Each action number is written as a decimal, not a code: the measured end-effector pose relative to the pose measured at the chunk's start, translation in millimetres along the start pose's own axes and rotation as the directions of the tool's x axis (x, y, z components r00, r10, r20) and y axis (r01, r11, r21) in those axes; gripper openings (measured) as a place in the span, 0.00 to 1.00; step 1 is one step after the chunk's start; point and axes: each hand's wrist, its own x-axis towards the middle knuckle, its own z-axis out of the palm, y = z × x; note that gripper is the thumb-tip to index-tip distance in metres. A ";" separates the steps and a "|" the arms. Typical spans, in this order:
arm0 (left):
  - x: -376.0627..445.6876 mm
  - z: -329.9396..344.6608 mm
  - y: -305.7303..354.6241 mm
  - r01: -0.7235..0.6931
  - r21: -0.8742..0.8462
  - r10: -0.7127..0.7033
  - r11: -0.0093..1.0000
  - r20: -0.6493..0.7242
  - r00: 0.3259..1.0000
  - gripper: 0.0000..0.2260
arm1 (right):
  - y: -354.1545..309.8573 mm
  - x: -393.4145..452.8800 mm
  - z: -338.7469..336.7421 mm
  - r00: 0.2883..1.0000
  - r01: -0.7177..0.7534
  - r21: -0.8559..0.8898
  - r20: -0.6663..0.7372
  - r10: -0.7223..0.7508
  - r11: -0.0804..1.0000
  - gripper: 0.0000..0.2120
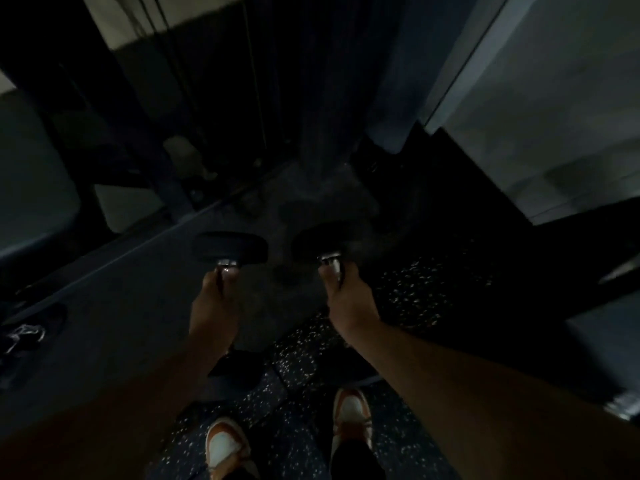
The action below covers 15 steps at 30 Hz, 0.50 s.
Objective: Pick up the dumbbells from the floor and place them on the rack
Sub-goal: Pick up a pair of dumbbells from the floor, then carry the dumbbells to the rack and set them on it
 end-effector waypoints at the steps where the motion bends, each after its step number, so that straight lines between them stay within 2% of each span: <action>1: -8.9 -10.7 22.9 -0.004 -0.012 0.004 1.000 0.008 1.000 0.17 | -13.3 -14.9 -19.9 1.000 -0.009 0.016 -0.002 0.009 1.000 0.19; 5: -51.6 -46.8 114.2 -0.039 -0.070 0.044 0.997 0.065 0.997 0.22 | -57.4 -73.3 -89.9 0.998 -0.031 0.094 -0.048 0.036 0.995 0.18; 11: -107.8 -72.7 210.2 -0.084 -0.144 0.122 0.986 0.277 0.953 0.22 | -96.6 -151.8 -169.5 0.980 -0.079 0.267 -0.156 0.124 0.961 0.18; 15: -152.9 -82.4 264.3 -0.125 -0.167 0.183 0.978 0.408 0.894 0.14 | -106.4 -210.5 -216.6 0.939 -0.060 0.343 -0.299 0.170 0.937 0.15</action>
